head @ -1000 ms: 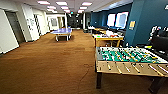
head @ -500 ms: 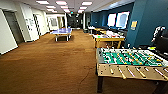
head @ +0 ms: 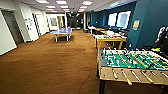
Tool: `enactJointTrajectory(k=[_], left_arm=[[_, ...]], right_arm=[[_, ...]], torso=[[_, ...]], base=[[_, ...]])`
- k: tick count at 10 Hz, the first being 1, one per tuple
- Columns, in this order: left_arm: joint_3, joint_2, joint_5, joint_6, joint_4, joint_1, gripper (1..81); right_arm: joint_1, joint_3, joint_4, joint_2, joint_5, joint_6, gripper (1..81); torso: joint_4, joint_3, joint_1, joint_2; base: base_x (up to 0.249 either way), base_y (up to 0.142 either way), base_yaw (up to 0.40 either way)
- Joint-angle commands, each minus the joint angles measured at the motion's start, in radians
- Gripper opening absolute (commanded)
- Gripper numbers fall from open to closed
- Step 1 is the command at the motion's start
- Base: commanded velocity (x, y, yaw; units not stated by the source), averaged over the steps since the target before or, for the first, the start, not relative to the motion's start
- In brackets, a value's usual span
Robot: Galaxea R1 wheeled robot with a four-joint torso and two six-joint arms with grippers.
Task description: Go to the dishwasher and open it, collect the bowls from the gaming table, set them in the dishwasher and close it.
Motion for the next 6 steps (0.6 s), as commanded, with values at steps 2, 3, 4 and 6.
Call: enactJointTrajectory(k=[2, 3, 4, 6], left_arm=[[-0.011, -0.013, 0.042, 0.004, -0.004, -0.046, 81.1], [-0.011, -0.013, 0.042, 0.004, -0.005, -0.046, 81.1], [-0.011, -0.013, 0.042, 0.004, -0.005, -0.046, 81.1], [-0.011, -0.013, 0.042, 0.004, -0.004, -0.046, 81.1]], right_arm=[[0.049, 0.006, 0.009, 0.004, -0.055, -0.004, 81.1], [0.049, 0.006, 0.009, 0.004, -0.055, -0.004, 81.1], [0.049, 0.006, 0.009, 0.004, -0.055, -0.004, 81.1], [0.049, 0.006, 0.009, 0.004, -0.055, -0.004, 81.1]], torso=[[0.0, 0.0, 0.0, 0.0], [0.0, 0.0, -0.001, 0.0], [0.0, 0.0, -0.003, -0.002], [0.0, 0.0, -0.002, 0.0]], base=[[0.197, 0.102, 0.0], [0.197, 0.099, 0.0], [0.197, 0.082, 0.0], [0.197, 0.037, 0.0]])
